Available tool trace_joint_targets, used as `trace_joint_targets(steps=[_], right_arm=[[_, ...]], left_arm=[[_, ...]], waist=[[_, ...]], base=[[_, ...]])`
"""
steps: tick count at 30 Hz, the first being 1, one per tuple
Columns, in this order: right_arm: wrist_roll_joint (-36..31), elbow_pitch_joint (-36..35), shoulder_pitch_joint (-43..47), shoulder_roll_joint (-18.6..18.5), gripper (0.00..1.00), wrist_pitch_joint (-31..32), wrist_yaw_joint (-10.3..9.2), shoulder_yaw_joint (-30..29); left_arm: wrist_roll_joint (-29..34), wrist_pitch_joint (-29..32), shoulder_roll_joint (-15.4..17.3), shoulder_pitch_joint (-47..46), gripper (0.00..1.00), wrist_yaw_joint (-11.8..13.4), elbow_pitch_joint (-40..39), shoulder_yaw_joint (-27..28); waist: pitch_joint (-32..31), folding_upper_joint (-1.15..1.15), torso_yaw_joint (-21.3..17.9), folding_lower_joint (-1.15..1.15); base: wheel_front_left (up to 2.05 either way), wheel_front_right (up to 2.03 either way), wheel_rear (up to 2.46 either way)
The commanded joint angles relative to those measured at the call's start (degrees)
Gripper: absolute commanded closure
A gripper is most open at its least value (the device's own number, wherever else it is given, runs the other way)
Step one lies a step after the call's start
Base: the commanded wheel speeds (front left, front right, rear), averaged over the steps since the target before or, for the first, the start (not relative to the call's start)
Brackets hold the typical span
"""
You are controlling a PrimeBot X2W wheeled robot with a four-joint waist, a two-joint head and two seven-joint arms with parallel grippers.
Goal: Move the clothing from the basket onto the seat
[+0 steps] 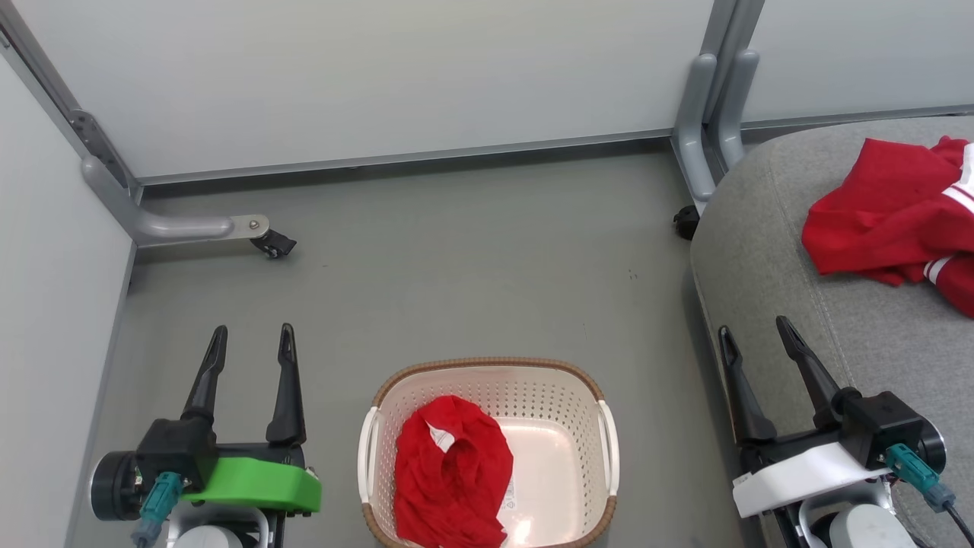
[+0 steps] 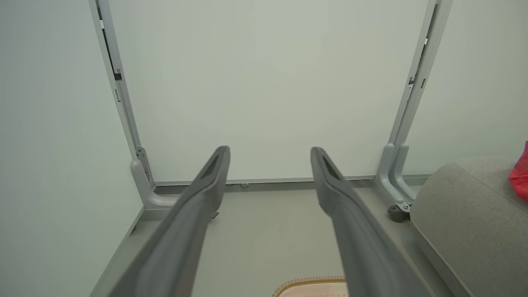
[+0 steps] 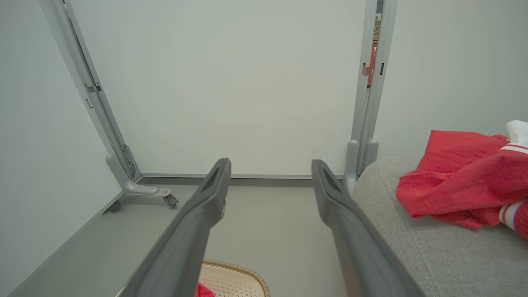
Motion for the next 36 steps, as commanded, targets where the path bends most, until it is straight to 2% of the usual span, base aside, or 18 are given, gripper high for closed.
trace_joint_targets(steps=[1, 10, 20, 29, 36], right_arm=[[0.1, 0.0, 0.3, -0.2, 0.0, 0.0, -0.04, -0.1], [0.2, 0.3, -0.1, -0.2, 0.0, 0.0, -0.04, 0.1], [0.5, 0.1, -2.6, -0.2, 0.0, 0.0, -0.04, 1.4], [0.8, -1.0, -7.8, -0.2, 0.0, 0.0, -0.04, 2.8], [1.0, -2.4, -12.5, -0.2, 0.0, 0.0, -0.04, 3.9]], left_arm=[[0.0, 0.0, 0.0, 0.2, 0.0, 0.1, 0.1, 0.1], [0.0, 0.0, 0.0, -0.1, 0.0, 0.2, 0.3, 0.0], [2.3, 0.0, 0.4, -4.7, 0.0, -1.7, 2.0, -0.8], [4.0, 0.0, 2.8, -12.3, 0.0, -3.1, 8.2, -4.1], [4.8, 0.0, 6.0, -19.3, 0.0, -3.4, 14.7, -9.7]], waist=[[0.0, 0.0, 0.0, 0.0], [0.0, 0.0, -0.3, 0.0], [2.1, 0.0, -2.4, 0.0], [7.5, 0.0, -6.8, 0.0], [14.6, 0.0, -10.7, 0.0]], base=[[0.0, 0.0, 0.0], [0.0, 0.0, 0.0], [0.0, 0.0, 0.0], [0.0, 0.0, 0.0], [0.0, 0.0, 0.0]])
